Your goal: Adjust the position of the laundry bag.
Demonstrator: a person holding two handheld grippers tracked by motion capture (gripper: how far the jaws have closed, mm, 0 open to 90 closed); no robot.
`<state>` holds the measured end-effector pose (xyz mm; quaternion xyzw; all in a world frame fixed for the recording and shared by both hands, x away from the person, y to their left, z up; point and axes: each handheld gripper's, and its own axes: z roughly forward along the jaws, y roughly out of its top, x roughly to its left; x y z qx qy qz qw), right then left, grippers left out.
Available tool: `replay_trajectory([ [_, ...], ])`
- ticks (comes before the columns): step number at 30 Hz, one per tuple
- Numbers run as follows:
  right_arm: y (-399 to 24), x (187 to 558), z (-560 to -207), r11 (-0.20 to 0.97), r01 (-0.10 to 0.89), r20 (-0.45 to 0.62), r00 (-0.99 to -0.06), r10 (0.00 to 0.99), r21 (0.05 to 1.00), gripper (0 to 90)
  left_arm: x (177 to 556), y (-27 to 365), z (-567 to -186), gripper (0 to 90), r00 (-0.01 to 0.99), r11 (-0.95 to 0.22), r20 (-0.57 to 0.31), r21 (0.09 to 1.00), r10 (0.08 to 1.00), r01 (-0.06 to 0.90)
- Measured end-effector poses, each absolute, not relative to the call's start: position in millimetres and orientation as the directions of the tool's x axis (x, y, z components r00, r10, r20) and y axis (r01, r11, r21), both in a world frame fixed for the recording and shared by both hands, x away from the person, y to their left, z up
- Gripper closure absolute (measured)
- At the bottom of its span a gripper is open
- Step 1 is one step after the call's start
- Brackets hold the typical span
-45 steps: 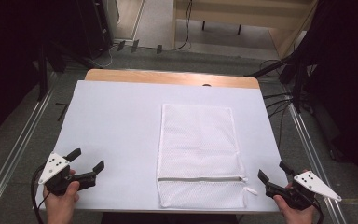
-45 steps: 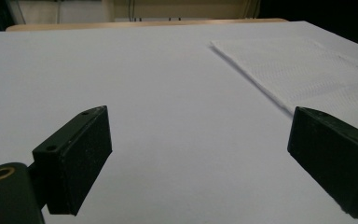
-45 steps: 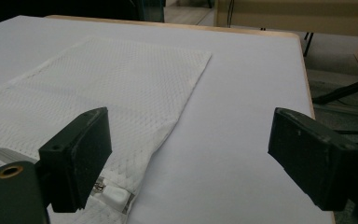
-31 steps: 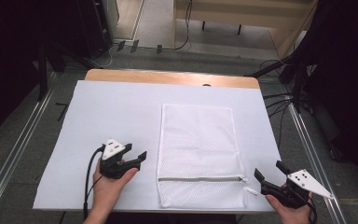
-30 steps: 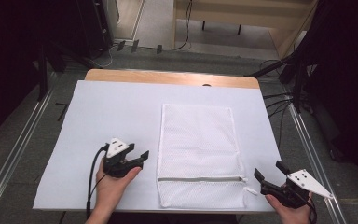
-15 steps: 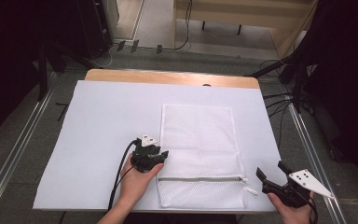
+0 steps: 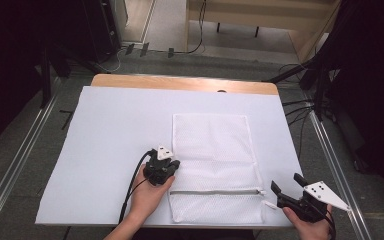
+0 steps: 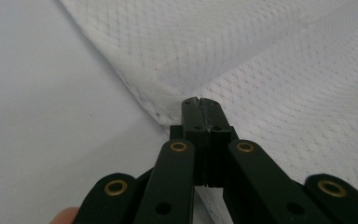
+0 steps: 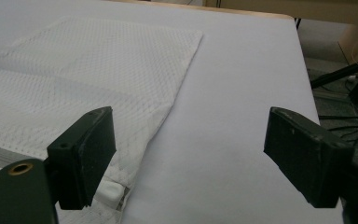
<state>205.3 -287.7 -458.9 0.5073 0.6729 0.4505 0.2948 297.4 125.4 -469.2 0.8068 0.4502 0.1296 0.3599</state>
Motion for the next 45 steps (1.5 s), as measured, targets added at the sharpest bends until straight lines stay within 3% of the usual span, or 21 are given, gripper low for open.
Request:
replay_trajectory([
  [21, -283.1, 205.5, -460.4, 0.096, 0.416, 0.05, -0.327, 0.944, 0.904, 19.4, 287.1, 218.4, -460.0, 90.0, 0.407, -0.161, -0.205, 0.693, 0.89, 0.703],
  [28, -275.6, 205.2, -461.8, 0.116, 0.41, 0.024, -0.321, 0.947, 0.905, 23.1, 286.8, 226.9, -460.7, 89.9, 0.389, -0.139, -0.217, 0.693, 0.895, 0.707],
  [30, -274.0, 204.8, -461.8, 0.115, 0.407, 0.025, -0.323, 0.946, 0.906, 25.1, 285.5, 226.9, -460.4, 74.0, 0.396, -0.143, -0.212, 0.701, 0.893, 0.698],
  [31, -272.1, 204.0, -461.4, 0.11, 0.406, 0.033, -0.329, 0.944, 0.907, 28.2, 283.2, 226.7, -459.0, 74.0, 0.392, -0.14, -0.198, 0.716, 0.899, 0.683],
  [32, -269.1, 203.2, -461.0, 0.103, 0.406, 0.045, -0.339, 0.94, 0.908, 31.4, 281.6, 226.5, -457.7, 60.1, 0.384, -0.135, -0.19, 0.724, 0.904, 0.677],
  [33, -263.7, 202.6, -460.6, 0.102, 0.413, 0.057, -0.354, 0.934, 0.905, 38.6, 278.9, 226.8, -453.7, 56.6, 0.384, -0.13, -0.185, 0.738, 0.905, 0.662],
  [39, -233.8, 197.6, -459.6, 0.134, 0.447, 0.103, -0.467, 0.878, 0.885, 50.7, 270.9, 221.6, -444.2, 52.6, 0.409, -0.114, -0.203, 0.769, 0.89, 0.63],
  [42, -223.8, 194.9, -459.0, 0.13, 0.48, 0.134, -0.477, 0.868, 0.868, 50.7, 267.7, 217.2, -441.6, 52.3, 0.429, -0.125, -0.2, 0.776, 0.881, 0.618],
  [45, -208.1, 191.6, -463.4, 0.136, 0.594, 0.252, -0.523, 0.815, 0.793, 54.4, 263.3, 208.8, -438.4, 52.2, 0.463, -0.143, -0.199, 0.784, 0.864, 0.604],
])
